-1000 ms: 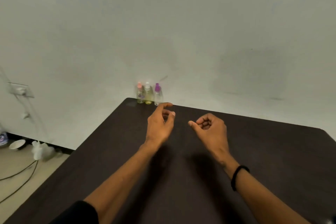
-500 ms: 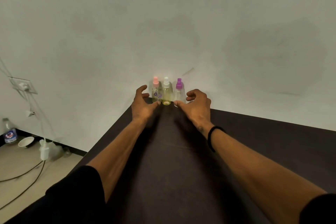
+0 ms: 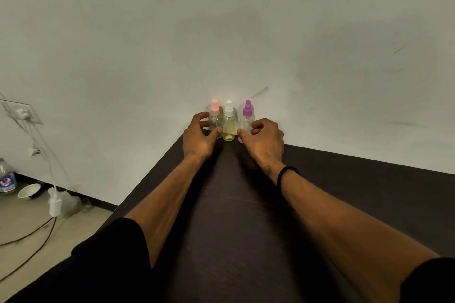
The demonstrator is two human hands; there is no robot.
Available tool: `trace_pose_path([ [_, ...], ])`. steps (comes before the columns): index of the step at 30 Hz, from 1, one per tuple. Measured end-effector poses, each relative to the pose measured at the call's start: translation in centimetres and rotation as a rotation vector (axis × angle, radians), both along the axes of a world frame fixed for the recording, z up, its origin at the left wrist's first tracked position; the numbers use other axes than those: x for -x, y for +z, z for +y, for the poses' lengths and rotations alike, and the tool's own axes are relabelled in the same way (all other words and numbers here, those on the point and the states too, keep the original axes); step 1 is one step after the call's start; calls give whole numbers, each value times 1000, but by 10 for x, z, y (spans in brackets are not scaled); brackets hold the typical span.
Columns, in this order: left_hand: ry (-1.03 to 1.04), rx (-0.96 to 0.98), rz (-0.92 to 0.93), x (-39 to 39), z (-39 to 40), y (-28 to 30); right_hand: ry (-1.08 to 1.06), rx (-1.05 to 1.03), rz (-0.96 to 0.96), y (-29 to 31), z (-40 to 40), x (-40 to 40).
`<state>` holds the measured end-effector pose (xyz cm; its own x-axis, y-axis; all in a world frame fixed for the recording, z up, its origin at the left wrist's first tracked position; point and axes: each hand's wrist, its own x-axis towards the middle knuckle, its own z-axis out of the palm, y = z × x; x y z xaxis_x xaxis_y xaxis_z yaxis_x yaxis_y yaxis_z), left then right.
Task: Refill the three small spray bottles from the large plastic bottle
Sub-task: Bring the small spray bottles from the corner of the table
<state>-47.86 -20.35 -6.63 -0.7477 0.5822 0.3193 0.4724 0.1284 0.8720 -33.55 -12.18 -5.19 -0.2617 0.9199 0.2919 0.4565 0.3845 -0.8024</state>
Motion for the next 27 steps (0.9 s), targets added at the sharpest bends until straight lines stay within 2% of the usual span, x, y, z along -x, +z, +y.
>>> trace_pose_path([
  [5,54,-56,-26,-7,-12,2,8,16,21,7,-10,-20],
  [10,129,-111,-54,-39,-59,12,-7,42,72,21,-36,-56],
  [18,-146,-141,-138,-142,-147,47,-27,77,177,45,-116,-144],
  [27,-464,-118,-229,-265,-198,43,-69,25,229,47,-194,-286],
])
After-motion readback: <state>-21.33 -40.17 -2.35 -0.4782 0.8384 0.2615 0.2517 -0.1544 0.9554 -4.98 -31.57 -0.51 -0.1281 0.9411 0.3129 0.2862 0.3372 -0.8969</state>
